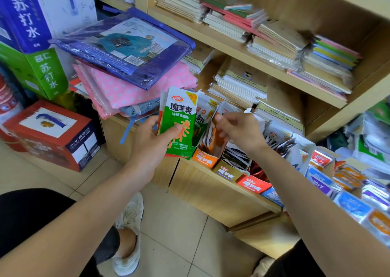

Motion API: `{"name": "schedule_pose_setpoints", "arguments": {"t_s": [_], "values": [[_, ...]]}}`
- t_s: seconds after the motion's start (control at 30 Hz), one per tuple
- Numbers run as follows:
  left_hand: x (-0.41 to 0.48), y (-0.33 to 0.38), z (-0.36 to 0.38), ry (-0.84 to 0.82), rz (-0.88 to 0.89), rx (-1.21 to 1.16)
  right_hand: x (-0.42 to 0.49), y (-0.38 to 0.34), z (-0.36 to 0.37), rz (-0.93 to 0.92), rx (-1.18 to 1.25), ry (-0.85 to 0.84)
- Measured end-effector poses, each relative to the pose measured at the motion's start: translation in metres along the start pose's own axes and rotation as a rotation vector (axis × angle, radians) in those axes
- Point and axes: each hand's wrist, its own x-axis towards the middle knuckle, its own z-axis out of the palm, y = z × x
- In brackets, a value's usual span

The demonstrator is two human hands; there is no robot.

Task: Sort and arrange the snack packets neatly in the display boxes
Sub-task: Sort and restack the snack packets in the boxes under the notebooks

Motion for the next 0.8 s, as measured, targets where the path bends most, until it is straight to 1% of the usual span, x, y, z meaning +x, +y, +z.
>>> {"name": "schedule_pose_setpoints", "arguments": {"t_s": [0.07,0.1,0.17,0.23,0.3,0.37,0.47,0.5,0.57,0.7,0.8], "values": [[-0.001,0.0,0.0,0.007,0.001,0.0,0.011,0.01,-0.006,-0.098,-0.23,0.227],[-0.001,0.0,0.0,0.011,0.003,0.002,0.015,0.016,-0.009,-0.114,-0.329,0.256],[0.0,0.0,0.0,0.013,0.002,0.006,0.021,0.028,-0.012,-0.086,-0.444,0.156],[0.0,0.0,0.001,0.012,0.002,0.0,0.02,0.035,-0.01,-0.074,-0.439,0.059],[0.001,-0.001,0.001,0.015,0.006,-0.001,0.014,0.038,-0.008,-0.145,-0.369,0.065],[0.002,-0.001,0.002,0.011,0.004,-0.004,0.003,0.037,-0.007,-0.212,-0.377,0.025],[0.002,-0.003,0.002,0.002,-0.011,-0.013,-0.022,0.028,-0.002,-0.216,-0.468,-0.182],[0.002,-0.004,0.002,0.002,-0.013,-0.008,-0.03,0.025,0.0,-0.225,-0.49,-0.223],[0.001,-0.004,0.003,-0.004,-0.018,-0.003,-0.04,0.021,0.003,-0.248,-0.516,-0.26],[0.0,-0.004,0.005,-0.025,-0.02,0.014,-0.046,0.02,0.004,-0.225,-0.524,-0.316],[-0.001,-0.003,0.006,-0.049,-0.015,0.005,-0.049,0.022,0.0,-0.216,-0.463,-0.287]]}}
